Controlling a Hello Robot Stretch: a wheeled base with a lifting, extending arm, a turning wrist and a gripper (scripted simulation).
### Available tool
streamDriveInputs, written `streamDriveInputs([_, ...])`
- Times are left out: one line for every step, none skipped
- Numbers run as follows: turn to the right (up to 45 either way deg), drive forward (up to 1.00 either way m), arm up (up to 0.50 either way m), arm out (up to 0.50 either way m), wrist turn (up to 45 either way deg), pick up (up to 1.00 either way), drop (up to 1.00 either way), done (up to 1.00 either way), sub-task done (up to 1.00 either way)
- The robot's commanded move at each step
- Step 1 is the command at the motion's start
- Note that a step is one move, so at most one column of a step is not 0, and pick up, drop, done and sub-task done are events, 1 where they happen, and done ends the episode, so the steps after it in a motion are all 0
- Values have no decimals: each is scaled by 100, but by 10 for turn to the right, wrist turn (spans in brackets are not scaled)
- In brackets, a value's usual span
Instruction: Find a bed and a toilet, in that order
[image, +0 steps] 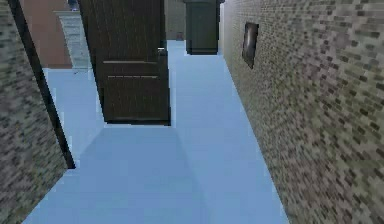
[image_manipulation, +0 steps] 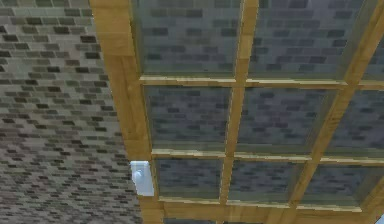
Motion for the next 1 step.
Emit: streamDriveInputs([0,100,0,0,0,0,0,0,0])
